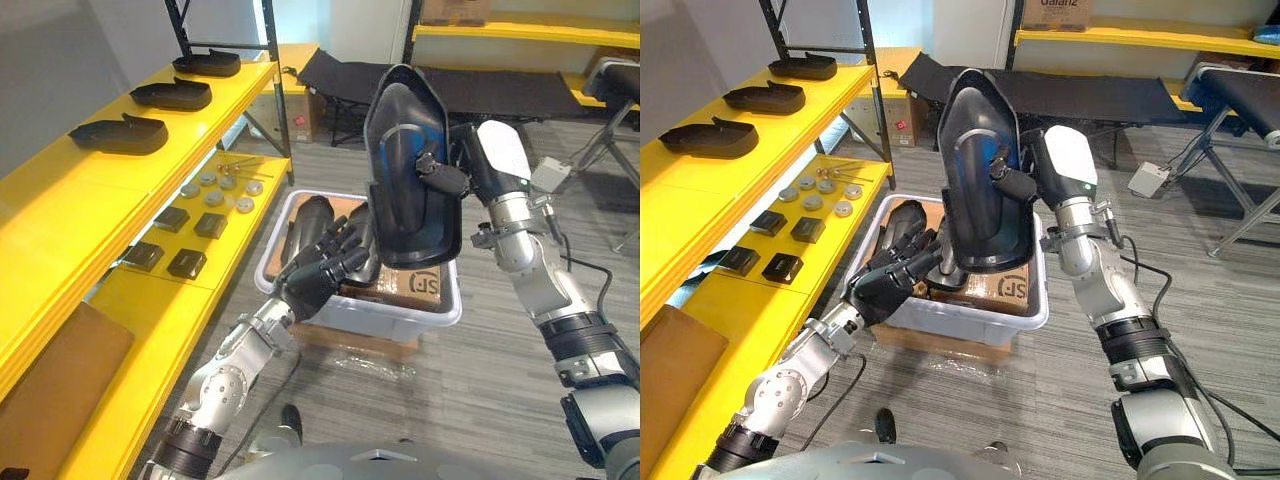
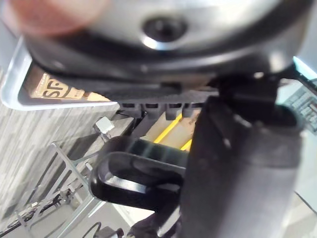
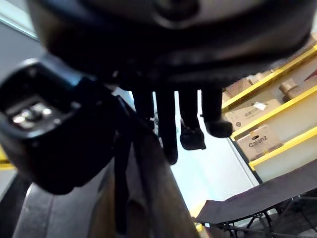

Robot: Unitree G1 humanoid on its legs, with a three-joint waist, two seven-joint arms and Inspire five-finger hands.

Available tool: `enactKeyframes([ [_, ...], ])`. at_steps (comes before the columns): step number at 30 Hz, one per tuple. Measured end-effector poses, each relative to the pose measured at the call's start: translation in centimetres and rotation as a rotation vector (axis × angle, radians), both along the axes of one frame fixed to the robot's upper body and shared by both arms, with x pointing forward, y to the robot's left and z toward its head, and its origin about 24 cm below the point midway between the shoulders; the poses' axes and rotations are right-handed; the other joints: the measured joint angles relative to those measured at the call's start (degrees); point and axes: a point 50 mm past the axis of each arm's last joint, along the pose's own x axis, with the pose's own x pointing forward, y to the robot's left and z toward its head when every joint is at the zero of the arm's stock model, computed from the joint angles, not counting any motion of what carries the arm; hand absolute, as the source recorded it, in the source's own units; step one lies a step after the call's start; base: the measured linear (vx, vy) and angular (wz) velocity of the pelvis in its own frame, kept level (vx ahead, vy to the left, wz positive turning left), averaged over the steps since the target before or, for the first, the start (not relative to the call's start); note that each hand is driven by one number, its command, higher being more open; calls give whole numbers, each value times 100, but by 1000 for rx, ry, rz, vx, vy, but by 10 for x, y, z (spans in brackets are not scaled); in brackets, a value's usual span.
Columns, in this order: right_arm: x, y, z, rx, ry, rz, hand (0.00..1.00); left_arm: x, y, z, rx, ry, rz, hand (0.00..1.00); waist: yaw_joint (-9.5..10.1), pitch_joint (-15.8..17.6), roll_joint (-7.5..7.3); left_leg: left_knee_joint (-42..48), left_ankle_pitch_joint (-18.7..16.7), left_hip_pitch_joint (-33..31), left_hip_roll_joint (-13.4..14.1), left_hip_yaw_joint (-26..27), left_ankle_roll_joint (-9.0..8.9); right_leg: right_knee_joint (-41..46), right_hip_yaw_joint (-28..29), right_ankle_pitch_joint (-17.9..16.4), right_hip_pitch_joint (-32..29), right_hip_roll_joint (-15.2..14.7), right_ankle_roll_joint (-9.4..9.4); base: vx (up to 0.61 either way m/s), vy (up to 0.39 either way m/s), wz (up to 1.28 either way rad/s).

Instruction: Walk over and take three plastic housings, then place them on the shelf

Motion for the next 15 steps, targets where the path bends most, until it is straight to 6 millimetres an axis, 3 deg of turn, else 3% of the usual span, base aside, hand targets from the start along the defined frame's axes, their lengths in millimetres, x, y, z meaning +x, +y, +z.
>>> enactKeyframes([
  [5, 1, 13, -9, 6, 49, 51, 0, 1, -2, 0, 11, 8, -6, 100, 2, -56, -88, 0, 24, 21, -8, -34, 33, 4, -34, 5, 43, -3, -17, 8, 4, 2],
  [15, 1, 45, -25, 67, 150, 187, 0, 10, -3, 0, 134, 17, 63, 100, 56, -67, -108, -2, 3, 34, -10, -61, -2, 16, -34, -39, 43, -3, -34, -3, 2, 0],
])
